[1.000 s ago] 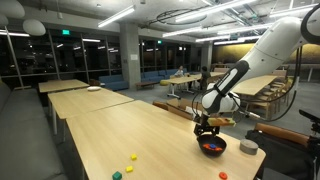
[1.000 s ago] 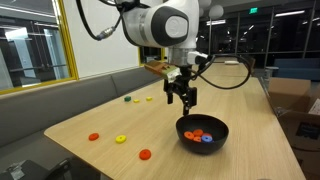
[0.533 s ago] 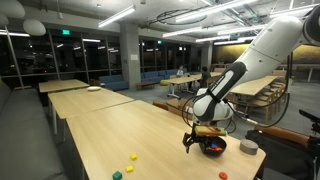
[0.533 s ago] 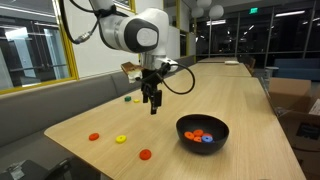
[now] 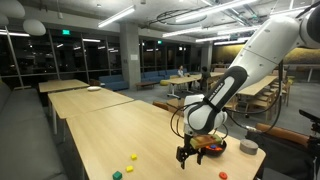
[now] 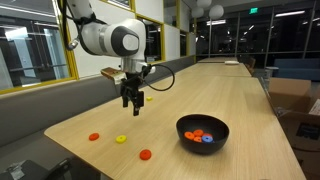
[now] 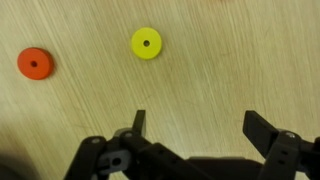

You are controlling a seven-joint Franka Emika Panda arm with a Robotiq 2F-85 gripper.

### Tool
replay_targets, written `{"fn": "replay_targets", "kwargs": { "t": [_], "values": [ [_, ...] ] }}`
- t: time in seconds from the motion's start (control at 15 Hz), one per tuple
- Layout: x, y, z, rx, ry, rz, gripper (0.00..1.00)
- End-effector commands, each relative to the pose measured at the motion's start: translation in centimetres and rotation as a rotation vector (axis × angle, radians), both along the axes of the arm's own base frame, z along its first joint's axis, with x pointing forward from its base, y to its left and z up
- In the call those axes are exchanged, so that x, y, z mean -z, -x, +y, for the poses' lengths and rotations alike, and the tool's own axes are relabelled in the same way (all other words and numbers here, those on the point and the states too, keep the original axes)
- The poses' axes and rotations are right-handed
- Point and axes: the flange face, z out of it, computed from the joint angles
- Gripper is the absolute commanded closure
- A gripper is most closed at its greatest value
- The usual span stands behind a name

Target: Put some of the rings in the black bowl

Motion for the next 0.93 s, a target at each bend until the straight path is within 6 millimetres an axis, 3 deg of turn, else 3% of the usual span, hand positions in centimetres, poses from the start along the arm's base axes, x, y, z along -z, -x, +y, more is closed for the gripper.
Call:
{"fn": "replay_targets", "kwargs": {
  "t": [0.0,0.33,0.87],
  "values": [
    [1.0,-0.7,2.5,-0.114,0.021,0.019,0.00],
    [3.1,-0.2,5.5,-0.304,0.068,0.020,0.00],
    [4.8,1.6,7.0,-0.717,0.103,0.008,0.00]
  ]
}}
